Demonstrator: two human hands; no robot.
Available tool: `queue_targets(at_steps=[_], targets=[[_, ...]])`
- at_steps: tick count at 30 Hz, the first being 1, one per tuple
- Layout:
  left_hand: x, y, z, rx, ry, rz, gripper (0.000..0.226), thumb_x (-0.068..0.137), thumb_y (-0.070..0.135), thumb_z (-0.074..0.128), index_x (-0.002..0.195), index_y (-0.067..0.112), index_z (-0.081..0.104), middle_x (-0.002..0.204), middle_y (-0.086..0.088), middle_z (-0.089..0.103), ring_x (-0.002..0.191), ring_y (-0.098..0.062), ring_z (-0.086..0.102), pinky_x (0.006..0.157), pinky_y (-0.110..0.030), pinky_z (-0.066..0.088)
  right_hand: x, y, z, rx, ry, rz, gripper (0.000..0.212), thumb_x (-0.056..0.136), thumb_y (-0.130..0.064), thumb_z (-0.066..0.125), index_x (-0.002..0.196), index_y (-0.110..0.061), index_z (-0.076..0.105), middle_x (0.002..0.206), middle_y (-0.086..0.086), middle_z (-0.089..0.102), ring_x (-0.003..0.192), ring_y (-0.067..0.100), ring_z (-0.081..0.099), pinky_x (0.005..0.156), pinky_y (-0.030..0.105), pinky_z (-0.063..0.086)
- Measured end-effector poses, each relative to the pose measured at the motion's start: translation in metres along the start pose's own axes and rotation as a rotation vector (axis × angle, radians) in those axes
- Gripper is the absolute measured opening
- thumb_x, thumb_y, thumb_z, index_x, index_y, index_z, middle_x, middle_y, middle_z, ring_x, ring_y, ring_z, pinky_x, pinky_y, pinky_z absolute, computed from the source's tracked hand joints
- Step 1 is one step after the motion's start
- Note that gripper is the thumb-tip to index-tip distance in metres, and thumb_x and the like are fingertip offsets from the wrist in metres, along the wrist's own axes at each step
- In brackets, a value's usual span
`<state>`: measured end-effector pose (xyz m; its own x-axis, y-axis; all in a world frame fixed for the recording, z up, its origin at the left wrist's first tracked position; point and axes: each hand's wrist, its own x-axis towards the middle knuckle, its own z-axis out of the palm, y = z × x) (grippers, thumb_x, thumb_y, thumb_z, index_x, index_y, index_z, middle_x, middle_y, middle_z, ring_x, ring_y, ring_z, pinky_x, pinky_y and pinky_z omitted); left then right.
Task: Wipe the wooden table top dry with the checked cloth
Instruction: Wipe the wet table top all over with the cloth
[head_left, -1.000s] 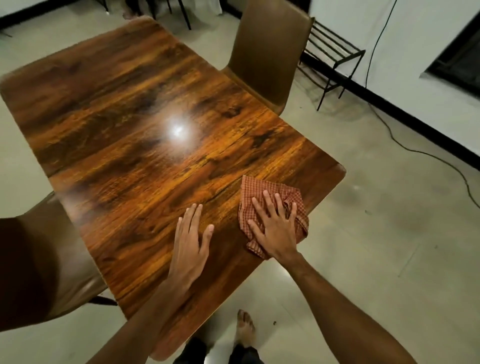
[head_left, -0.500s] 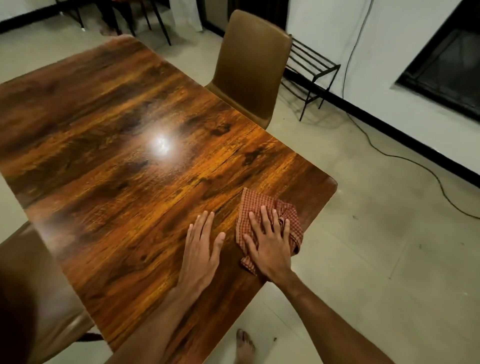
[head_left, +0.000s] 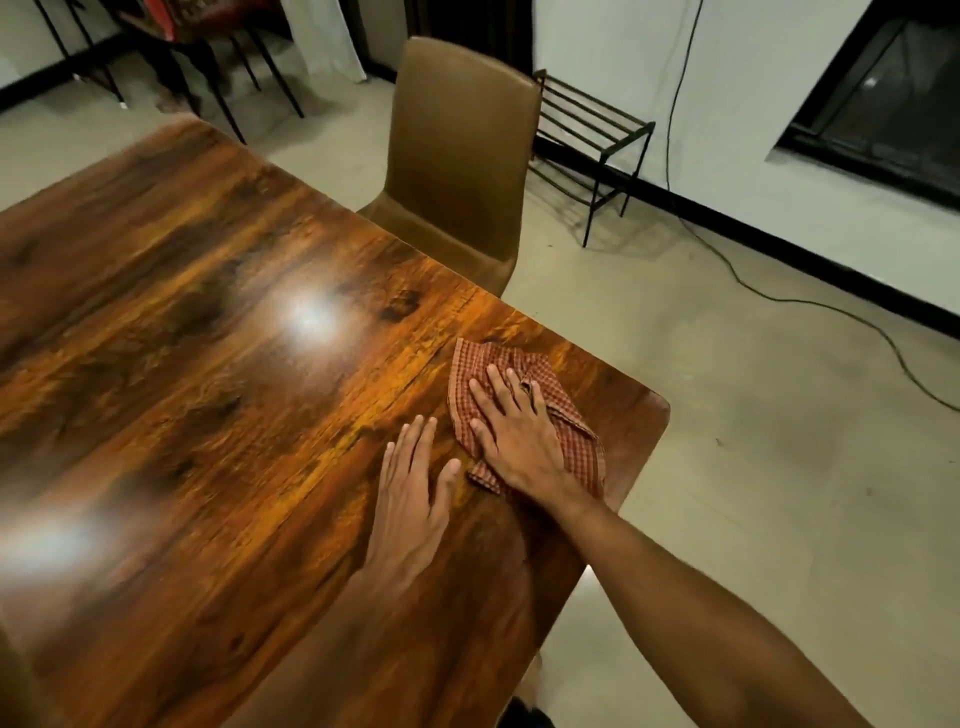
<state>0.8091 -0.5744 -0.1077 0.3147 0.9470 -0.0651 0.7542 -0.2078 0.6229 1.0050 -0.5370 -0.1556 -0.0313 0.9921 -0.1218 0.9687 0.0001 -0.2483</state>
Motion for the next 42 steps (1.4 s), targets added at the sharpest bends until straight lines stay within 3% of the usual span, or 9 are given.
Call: queue_targets(at_steps=[6, 11, 17, 22, 26, 30, 35, 38, 42], targets=[[0.057, 0.019, 0.005, 0.031, 0.027, 0.017, 0.066, 0.103, 0.061, 0.024, 0.161, 0.03, 0.013, 0.167, 0.015, 0.005, 0.152, 0.006, -0.005, 0.124, -0.025, -0.008, 0.069, 0.042, -0.021, 0.015, 0.021, 0.042, 0.061, 0.11, -0.049, 0.024, 0.167, -0.027, 0.016, 0.176, 0.005, 0.006, 0.162, 0.029, 0.005, 0.13, 0.054, 0.003], [0.051, 0.031, 0.009, 0.001, 0.004, 0.019, 0.064, 0.105, 0.055, 0.028, 0.161, 0.029, 0.014, 0.168, 0.011, 0.008, 0.152, 0.005, -0.004, 0.125, -0.026, -0.007, 0.012, 0.087, -0.026, 0.011, 0.091, 0.286, 0.065, 0.108, -0.056, 0.015, 0.167, -0.029, 0.01, 0.175, 0.006, 0.005, 0.162, 0.028, 0.003, 0.13, 0.053, -0.001], [0.005, 0.018, -0.001, -0.055, -0.026, 0.0, 0.064, 0.105, 0.055, 0.028, 0.161, 0.025, 0.017, 0.169, 0.007, 0.012, 0.155, -0.001, 0.0, 0.128, -0.035, 0.0, -0.055, 0.087, -0.018, 0.043, 0.123, 0.525, 0.063, 0.11, -0.047, 0.029, 0.167, -0.021, 0.018, 0.175, 0.012, 0.008, 0.162, 0.033, 0.007, 0.13, 0.055, 0.003], [-0.052, -0.019, -0.031, -0.05, -0.025, -0.032, 0.065, 0.105, 0.058, 0.025, 0.161, 0.027, 0.017, 0.169, 0.007, 0.012, 0.155, -0.002, 0.001, 0.128, -0.036, 0.001, -0.101, 0.016, 0.003, 0.073, 0.113, 0.547, 0.063, 0.111, -0.044, 0.031, 0.167, -0.018, 0.018, 0.175, 0.014, 0.004, 0.162, 0.034, 0.004, 0.129, 0.056, 0.002], [-0.104, -0.062, -0.063, -0.026, 0.008, -0.048, 0.066, 0.105, 0.059, 0.025, 0.161, 0.025, 0.017, 0.169, 0.007, 0.012, 0.155, -0.003, 0.001, 0.126, -0.029, -0.003, -0.147, -0.082, 0.03, 0.059, 0.049, 0.417, 0.064, 0.11, -0.048, 0.024, 0.167, -0.021, 0.012, 0.175, 0.013, 0.0, 0.162, 0.035, 0.003, 0.13, 0.056, 0.004], [-0.166, -0.114, -0.102, -0.046, 0.025, -0.047, 0.064, 0.106, 0.056, 0.027, 0.161, 0.025, 0.017, 0.169, 0.006, 0.011, 0.155, -0.003, 0.0, 0.127, -0.032, -0.003, -0.2, -0.207, 0.064, 0.057, 0.005, 0.261, 0.066, 0.108, -0.053, 0.012, 0.168, -0.026, 0.004, 0.175, 0.011, -0.005, 0.162, 0.031, -0.001, 0.13, 0.053, 0.003], [-0.234, -0.168, -0.144, -0.069, 0.064, -0.077, 0.062, 0.106, 0.05, 0.03, 0.16, 0.021, 0.021, 0.169, 0.0, 0.017, 0.156, -0.009, 0.005, 0.127, -0.032, -0.005, -0.278, -0.328, 0.108, 0.051, -0.009, 0.089, 0.062, 0.11, -0.052, 0.018, 0.167, -0.033, 0.002, 0.176, 0.005, 0.001, 0.162, 0.023, -0.001, 0.13, 0.055, 0.008], [-0.265, -0.194, -0.168, -0.105, 0.079, -0.085, 0.066, 0.103, 0.054, 0.029, 0.16, 0.022, 0.023, 0.168, 0.001, 0.018, 0.156, -0.01, 0.005, 0.127, -0.032, -0.003, -0.319, -0.355, 0.117, 0.015, -0.061, 0.211, 0.061, 0.109, -0.053, 0.017, 0.166, -0.036, 0.004, 0.176, 0.004, 0.006, 0.162, 0.029, 0.006, 0.128, 0.06, 0.011], [-0.289, -0.222, -0.203, -0.116, 0.126, -0.09, 0.07, 0.101, 0.061, 0.025, 0.159, 0.022, 0.024, 0.168, 0.001, 0.019, 0.156, -0.01, 0.007, 0.125, -0.029, -0.003, -0.315, -0.389, 0.114, 0.044, -0.064, 0.376, 0.063, 0.106, -0.048, 0.018, 0.165, -0.027, 0.023, 0.172, 0.012, 0.021, 0.158, 0.041, 0.017, 0.124, 0.068, 0.017]])
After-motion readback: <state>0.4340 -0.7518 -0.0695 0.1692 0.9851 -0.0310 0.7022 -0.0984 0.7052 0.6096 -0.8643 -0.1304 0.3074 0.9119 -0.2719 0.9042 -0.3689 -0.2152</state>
